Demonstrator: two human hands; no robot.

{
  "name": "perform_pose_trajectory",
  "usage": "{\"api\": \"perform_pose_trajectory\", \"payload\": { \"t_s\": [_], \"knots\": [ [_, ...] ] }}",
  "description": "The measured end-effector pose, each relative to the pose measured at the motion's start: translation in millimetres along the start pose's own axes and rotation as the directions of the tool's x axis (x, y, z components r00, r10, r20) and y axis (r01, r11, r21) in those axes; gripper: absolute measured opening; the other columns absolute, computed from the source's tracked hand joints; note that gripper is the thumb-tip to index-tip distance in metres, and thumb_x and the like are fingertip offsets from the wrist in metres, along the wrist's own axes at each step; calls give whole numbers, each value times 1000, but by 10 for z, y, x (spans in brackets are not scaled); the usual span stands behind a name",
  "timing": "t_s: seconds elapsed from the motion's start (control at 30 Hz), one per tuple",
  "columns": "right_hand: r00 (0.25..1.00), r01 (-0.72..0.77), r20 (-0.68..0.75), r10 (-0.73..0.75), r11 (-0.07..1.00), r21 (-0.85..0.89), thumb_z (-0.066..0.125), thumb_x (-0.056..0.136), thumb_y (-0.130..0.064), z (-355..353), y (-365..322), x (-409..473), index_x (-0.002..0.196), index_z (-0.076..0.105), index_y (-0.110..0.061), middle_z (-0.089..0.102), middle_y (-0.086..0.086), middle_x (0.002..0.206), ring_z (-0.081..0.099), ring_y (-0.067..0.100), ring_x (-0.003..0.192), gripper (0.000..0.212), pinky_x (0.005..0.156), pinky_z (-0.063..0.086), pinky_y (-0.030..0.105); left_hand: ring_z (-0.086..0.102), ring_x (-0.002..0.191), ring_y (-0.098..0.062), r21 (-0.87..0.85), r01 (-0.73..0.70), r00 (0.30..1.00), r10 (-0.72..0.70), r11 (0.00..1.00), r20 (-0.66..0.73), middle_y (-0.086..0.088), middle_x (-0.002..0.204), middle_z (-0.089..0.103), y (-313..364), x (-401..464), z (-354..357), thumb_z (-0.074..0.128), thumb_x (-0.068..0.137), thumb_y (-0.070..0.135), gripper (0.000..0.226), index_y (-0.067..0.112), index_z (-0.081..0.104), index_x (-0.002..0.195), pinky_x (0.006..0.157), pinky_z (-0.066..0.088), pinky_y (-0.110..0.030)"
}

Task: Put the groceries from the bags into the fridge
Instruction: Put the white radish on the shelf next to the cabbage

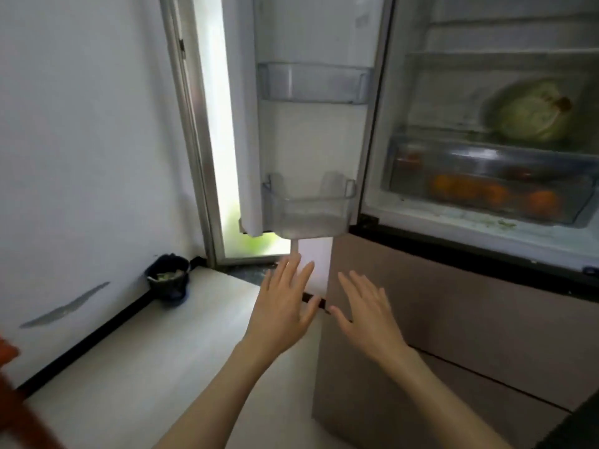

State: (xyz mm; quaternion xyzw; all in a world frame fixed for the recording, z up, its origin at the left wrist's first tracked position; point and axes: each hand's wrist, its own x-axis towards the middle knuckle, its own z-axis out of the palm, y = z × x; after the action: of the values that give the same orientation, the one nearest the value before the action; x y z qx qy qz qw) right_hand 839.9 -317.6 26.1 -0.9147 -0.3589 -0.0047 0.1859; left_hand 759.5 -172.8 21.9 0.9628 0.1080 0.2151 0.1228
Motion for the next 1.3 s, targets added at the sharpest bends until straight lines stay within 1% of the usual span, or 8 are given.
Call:
{"api": "perform_pose_trajectory", "payload": {
  "t_s": [0.17,0.27,0.37,0.6,0.87,1.03,1.13,1.3],
  "knots": [
    [989,125,81,-125,992,4,40,95,-43,731,-1057,-27,148,15,-24,15,1,156,9,20,144,61,116,6,43,36,134,-37,75,188,979,-194,979,70,-14,143,42,-1126,-927,-217,30,88,48,62,12,44,136,101,37,-57],
    [970,203,125,-208,978,53,40,95,-44,1084,-1668,-4,149,14,-24,14,2,157,9,21,145,62,117,6,43,20,142,-31,112,312,948,-318,943,35,-10,151,30,-1655,-1392,-409,27,90,51,62,17,35,141,110,27,-52],
    [942,278,170,-290,956,91,41,96,-43,1405,-2242,76,149,14,-24,14,3,157,8,22,145,62,118,8,44,6,145,-24,99,449,893,-451,888,-10,-4,156,16,-2096,-1753,-568,36,95,46,56,23,25,145,116,15,-47],
    [843,438,274,-464,886,152,41,96,-41,2149,-3314,445,149,15,-21,16,5,157,9,22,145,62,117,7,43,1,145,-21,68,676,737,-674,734,-45,-3,157,12,-3141,-2319,-832,36,95,45,57,23,23,146,118,7,-43],
    [732,557,324,-600,800,223,43,95,-43,2927,-4508,1327,148,18,-19,21,4,155,13,22,144,64,118,14,44,-3,145,-20,67,821,570,-817,566,-84,0,157,8,-4535,-2310,-1127,31,96,48,57,25,18,147,117,4,-42],
    [646,612,344,-682,731,300,42,96,-43,3217,-5280,1887,148,18,-19,22,4,155,11,22,144,62,118,12,42,-2,145,-18,46,881,473,-872,471,-122,0,157,9,-5270,-2246,-1442,30,95,49,58,26,17,147,118,5,-44],
    [587,650,349,-731,682,336,41,96,-43,3409,-5734,2084,148,20,-20,27,3,153,15,24,143,60,116,12,41,1,145,-17,50,916,401,-905,398,-142,1,157,10,-5642,-2336,-1615,29,95,49,58,24,18,146,118,7,-43],
    [512,656,374,-773,633,411,44,95,-38,3774,-6450,2290,145,25,-20,32,5,149,25,25,138,57,115,20,42,4,145,-20,30,951,307,-938,307,-158,-1,156,14,-6258,-2560,-1846,31,94,49,59,24,19,146,117,8,-42]
  ]
}}
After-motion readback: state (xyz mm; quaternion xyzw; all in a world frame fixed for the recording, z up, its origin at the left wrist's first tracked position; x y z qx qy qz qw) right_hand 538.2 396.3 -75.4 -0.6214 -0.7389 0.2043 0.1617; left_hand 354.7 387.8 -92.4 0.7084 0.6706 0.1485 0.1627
